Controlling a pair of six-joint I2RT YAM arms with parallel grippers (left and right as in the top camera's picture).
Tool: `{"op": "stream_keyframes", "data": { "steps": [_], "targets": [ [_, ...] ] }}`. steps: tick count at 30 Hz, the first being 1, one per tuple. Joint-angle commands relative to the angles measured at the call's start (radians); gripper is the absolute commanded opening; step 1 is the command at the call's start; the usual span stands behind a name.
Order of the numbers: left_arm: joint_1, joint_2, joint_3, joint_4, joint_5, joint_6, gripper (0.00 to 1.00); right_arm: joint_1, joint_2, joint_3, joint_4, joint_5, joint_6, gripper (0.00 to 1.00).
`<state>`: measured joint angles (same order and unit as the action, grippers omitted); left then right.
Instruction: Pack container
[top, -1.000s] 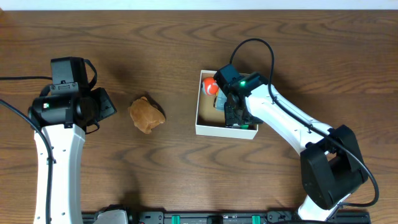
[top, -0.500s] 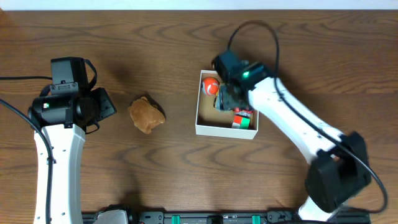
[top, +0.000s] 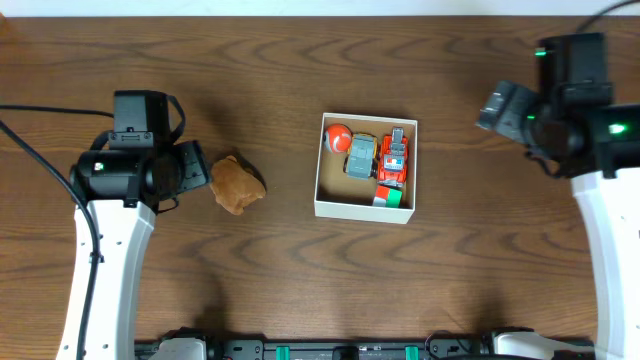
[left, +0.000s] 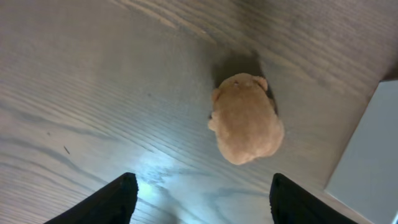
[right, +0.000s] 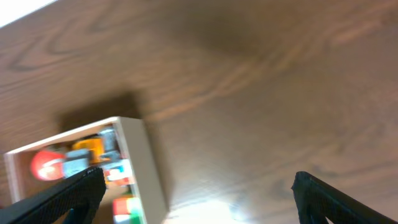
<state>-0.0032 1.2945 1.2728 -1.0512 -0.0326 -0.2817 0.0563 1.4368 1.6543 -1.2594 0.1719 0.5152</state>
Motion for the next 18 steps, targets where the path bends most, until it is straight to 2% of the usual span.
{"op": "stream_keyframes", "data": {
  "steps": [1, 2, 5, 12, 18],
  "targets": [
    [-0.017, 0.036, 0.001, -0.002, -0.005, -0.232, 0.79, -0.085, 0.014, -0.007, -0.023, -0.104, -0.114, 0.99],
    [-0.023, 0.052, 0.001, 0.002, -0.003, -0.271, 0.86, -0.105, 0.015, -0.013, -0.026, -0.122, -0.137, 0.98],
    [-0.039, 0.112, 0.001, 0.026, 0.012, -0.325, 0.98, -0.133, 0.016, -0.033, -0.028, -0.132, -0.161, 0.99],
    [-0.049, 0.274, 0.001, 0.119, 0.071, -0.387, 0.98, -0.138, 0.016, -0.057, -0.027, -0.132, -0.192, 0.99],
    [-0.049, 0.390, 0.001, 0.137, 0.075, -0.386, 0.98, -0.138, 0.016, -0.075, -0.024, -0.131, -0.199, 0.99]
  ]
}}
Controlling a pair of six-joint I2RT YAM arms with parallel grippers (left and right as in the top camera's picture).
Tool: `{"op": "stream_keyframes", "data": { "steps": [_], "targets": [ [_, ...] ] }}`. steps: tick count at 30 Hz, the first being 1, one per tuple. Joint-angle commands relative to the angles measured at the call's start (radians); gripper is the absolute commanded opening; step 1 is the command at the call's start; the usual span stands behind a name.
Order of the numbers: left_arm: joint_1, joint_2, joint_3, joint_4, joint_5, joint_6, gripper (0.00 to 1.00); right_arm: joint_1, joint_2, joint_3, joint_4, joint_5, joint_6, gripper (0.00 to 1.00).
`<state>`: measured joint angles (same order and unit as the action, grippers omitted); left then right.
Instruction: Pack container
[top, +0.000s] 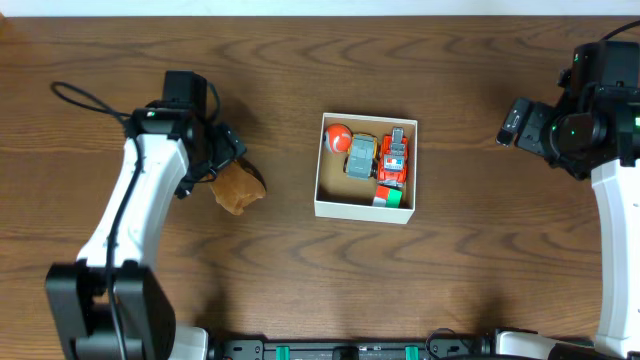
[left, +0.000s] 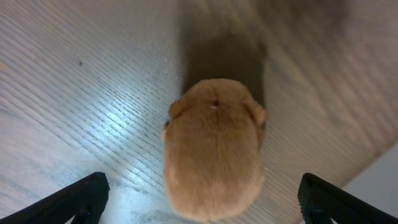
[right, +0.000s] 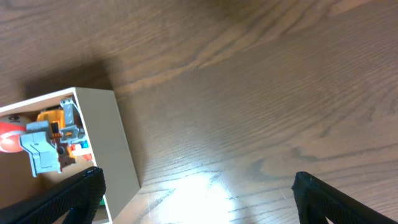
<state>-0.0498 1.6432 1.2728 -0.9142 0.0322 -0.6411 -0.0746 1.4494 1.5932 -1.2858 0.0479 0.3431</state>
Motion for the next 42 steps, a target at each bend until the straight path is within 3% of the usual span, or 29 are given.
{"op": "stream_keyframes", "data": {
  "steps": [1, 12, 13, 16, 17, 28, 37, 42],
  "targets": [
    [-0.002, 0.057, 0.001, 0.001, 0.010, -0.027, 0.98, -0.008, 0.004, -0.017, 0.004, -0.007, -0.027, 0.99],
    [-0.002, 0.176, 0.001, 0.004, 0.066, -0.027, 0.97, -0.008, 0.004, -0.027, 0.011, -0.007, -0.027, 0.99],
    [-0.002, 0.178, 0.001, 0.006, 0.066, -0.026, 0.92, -0.008, 0.004, -0.027, 0.011, -0.007, -0.027, 0.99],
    [-0.002, 0.179, 0.001, 0.008, 0.066, -0.026, 0.55, -0.008, 0.004, -0.027, 0.010, -0.007, -0.027, 0.99],
    [-0.002, 0.179, 0.001, 0.008, 0.066, -0.027, 0.49, -0.008, 0.004, -0.027, 0.010, -0.007, -0.027, 0.99],
    [-0.002, 0.177, 0.002, 0.015, 0.074, -0.016, 0.19, -0.008, 0.004, -0.027, 0.010, -0.007, -0.027, 0.99],
    [-0.063, 0.047, 0.039, 0.082, 0.072, 0.274, 0.06, -0.008, 0.004, -0.027, 0.011, -0.007, -0.027, 0.99],
    [-0.160, -0.112, 0.042, 0.179, 0.072, 0.589, 0.06, -0.008, 0.004, -0.027, 0.011, -0.003, -0.027, 0.99]
  ]
}}
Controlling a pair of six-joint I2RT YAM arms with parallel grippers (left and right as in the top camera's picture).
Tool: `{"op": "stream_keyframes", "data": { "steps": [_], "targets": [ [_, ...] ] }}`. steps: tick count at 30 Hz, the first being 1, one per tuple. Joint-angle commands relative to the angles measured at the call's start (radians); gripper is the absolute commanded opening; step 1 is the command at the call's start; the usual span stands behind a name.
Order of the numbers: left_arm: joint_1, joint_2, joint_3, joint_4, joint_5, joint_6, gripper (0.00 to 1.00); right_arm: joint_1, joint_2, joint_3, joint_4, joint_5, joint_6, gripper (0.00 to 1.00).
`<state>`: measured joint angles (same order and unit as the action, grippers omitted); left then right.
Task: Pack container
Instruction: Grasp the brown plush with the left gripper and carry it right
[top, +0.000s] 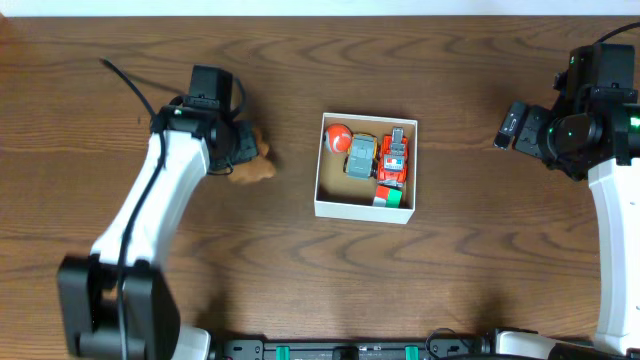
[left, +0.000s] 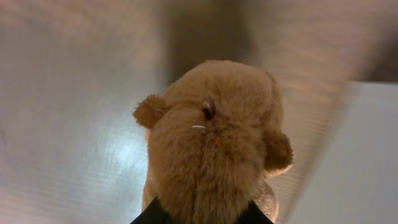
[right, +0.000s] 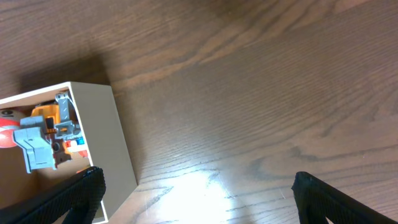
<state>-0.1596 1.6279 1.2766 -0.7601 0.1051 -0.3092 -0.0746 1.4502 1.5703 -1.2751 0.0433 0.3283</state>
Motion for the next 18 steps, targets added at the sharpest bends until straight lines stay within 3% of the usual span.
{"op": "stream_keyframes", "data": {
  "steps": [1, 8, 12, 18],
  "targets": [
    [-0.071, -0.123, 0.038, 0.039, 0.000, 0.323, 0.06, -0.008, 0.003, -0.004, 0.000, 0.004, -0.012, 0.99],
    [-0.239, -0.233, 0.038, 0.177, 0.000, 0.814, 0.06, -0.008, 0.003, -0.004, 0.000, 0.005, -0.012, 0.99],
    [-0.320, -0.218, 0.038, 0.235, 0.001, 0.959, 0.06, -0.008, 0.003, -0.004, 0.000, 0.006, -0.012, 0.99],
    [-0.435, -0.155, 0.037, 0.198, 0.000, 1.144, 0.06, -0.008, 0.003, -0.004, -0.001, 0.012, -0.012, 0.99]
  ]
}}
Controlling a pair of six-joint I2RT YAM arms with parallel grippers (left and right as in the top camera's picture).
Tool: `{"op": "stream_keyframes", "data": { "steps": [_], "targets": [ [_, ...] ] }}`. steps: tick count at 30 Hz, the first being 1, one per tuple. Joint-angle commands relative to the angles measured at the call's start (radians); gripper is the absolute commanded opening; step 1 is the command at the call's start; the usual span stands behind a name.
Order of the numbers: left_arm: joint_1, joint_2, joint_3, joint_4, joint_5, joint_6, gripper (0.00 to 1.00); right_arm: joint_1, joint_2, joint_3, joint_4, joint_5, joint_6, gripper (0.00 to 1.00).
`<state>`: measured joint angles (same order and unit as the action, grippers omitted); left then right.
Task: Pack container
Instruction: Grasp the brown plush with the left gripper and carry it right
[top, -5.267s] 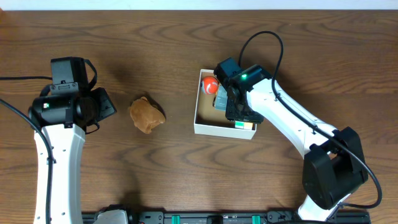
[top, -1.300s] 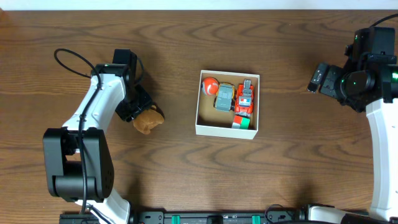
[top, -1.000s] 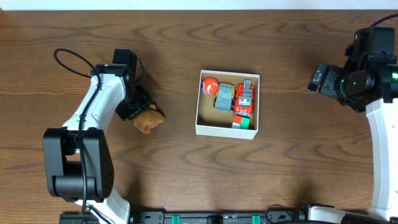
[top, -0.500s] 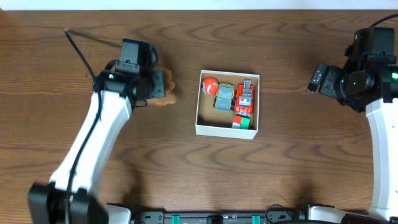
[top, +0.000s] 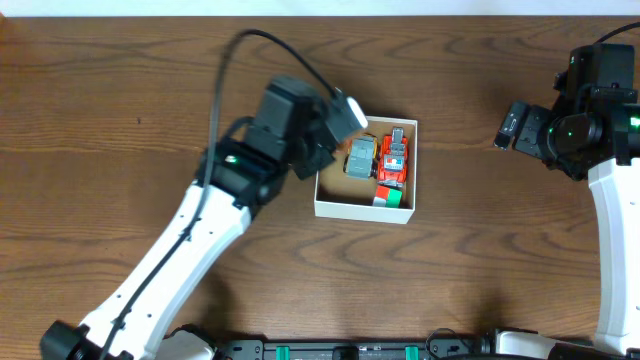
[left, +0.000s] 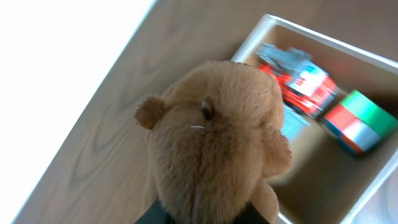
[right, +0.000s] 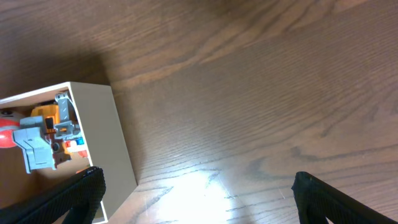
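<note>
A brown plush bear (left: 214, 143) fills the left wrist view, with my left gripper (left: 202, 219) shut on its lower body; only the dark finger edges show. It hangs over the near-left corner of the white box (left: 323, 37), which holds a red and grey truck (left: 298, 78) and a green and red block (left: 357, 121). In the overhead view my left gripper (top: 322, 128) covers the box's (top: 360, 210) upper-left corner and hides the bear. My right gripper (right: 199, 199) is open with nothing in it, over bare wood right of the box (right: 121, 149).
In the overhead view, a grey car (top: 359, 157), a red truck (top: 394, 160) and a green and red block (top: 393, 197) lie in the box. The right arm (top: 575, 125) hangs near the table's right edge. A black cable (top: 250, 45) arcs off the left arm.
My left gripper, still shut on the bear, has gone from left of the box to over its upper-left corner. The right arm has not moved.
The bear lay on the table left of the box with my left gripper open short of it. Then the open gripper was right over the bear. Then it was shut on the bear, and now holds it over the box. The right arm drew back to the right edge.
</note>
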<state>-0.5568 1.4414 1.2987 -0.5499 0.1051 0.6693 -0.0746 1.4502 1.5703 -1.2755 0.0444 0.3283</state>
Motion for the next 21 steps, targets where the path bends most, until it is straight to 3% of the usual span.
{"op": "stream_keyframes", "data": {
  "steps": [1, 9, 21],
  "targets": [
    [-0.052, 0.043, 0.014, -0.019, 0.000, 0.186, 0.06, -0.008, 0.003, -0.004, 0.000, 0.011, -0.012, 0.99],
    [-0.141, 0.150, 0.014, -0.035, 0.000, 0.202, 0.06, -0.008, 0.003, -0.004, -0.005, 0.011, -0.012, 0.99],
    [-0.140, 0.266, 0.014, -0.124, 0.000, 0.201, 0.06, -0.008, 0.003, -0.004, -0.008, 0.011, -0.019, 0.99]
  ]
}}
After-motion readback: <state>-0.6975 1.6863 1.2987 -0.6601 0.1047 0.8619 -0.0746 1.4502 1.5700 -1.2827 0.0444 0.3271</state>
